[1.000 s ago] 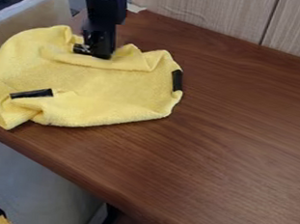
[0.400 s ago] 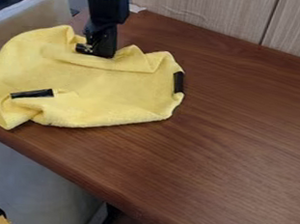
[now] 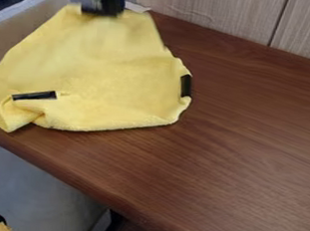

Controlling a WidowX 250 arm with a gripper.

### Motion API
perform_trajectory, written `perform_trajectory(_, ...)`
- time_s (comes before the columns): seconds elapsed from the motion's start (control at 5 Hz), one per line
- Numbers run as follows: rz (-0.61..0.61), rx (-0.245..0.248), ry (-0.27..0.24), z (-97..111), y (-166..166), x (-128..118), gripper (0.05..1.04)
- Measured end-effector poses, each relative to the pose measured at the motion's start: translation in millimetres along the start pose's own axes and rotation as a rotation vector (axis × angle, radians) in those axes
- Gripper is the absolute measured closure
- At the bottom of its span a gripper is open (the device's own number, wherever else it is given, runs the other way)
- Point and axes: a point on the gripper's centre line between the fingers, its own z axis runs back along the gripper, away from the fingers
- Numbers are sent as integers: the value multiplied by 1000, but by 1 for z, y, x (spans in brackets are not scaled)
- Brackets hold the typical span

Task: Unfold the cloth to top

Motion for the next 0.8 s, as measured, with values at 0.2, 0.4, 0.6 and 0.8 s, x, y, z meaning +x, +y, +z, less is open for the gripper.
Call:
perform_trajectory(0.2,24,4,-30,5,23,7,1030)
perform_trajectory(0.4,42,-4,-31,-5,44,12,1030)
perform_trajectory(0.6,73,-39,-4,-30,52,6,1030)
perform_trajectory(0.8,90,-56,32,-52,53,-2,1030)
